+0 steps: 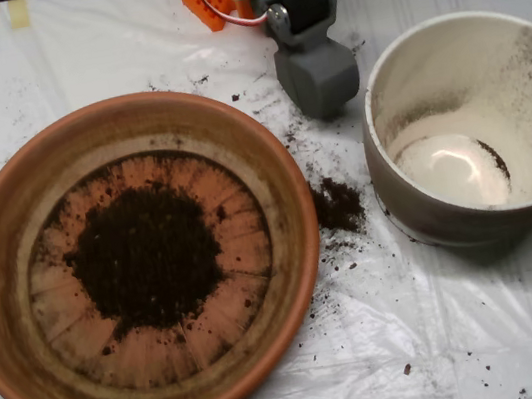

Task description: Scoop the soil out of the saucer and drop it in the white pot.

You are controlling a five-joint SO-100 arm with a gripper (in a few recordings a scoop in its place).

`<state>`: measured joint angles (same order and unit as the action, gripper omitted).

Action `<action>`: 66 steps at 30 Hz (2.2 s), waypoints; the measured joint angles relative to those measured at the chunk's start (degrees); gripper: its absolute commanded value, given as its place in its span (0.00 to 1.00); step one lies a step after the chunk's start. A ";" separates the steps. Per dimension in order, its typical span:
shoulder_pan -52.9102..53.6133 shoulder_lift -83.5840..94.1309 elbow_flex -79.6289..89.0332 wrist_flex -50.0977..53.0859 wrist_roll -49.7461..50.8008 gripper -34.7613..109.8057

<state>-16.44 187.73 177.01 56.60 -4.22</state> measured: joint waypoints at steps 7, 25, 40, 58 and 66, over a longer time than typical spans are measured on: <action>0.00 0.00 0.00 0.00 0.00 0.24; 4.31 0.00 -5.45 2.90 -3.08 0.25; 24.87 -6.59 -19.78 -0.53 2.37 0.40; 37.97 -29.44 -25.05 -7.29 2.90 0.50; 43.59 -44.74 -29.00 -12.13 3.96 0.51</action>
<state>27.16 143.00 148.01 44.47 -0.26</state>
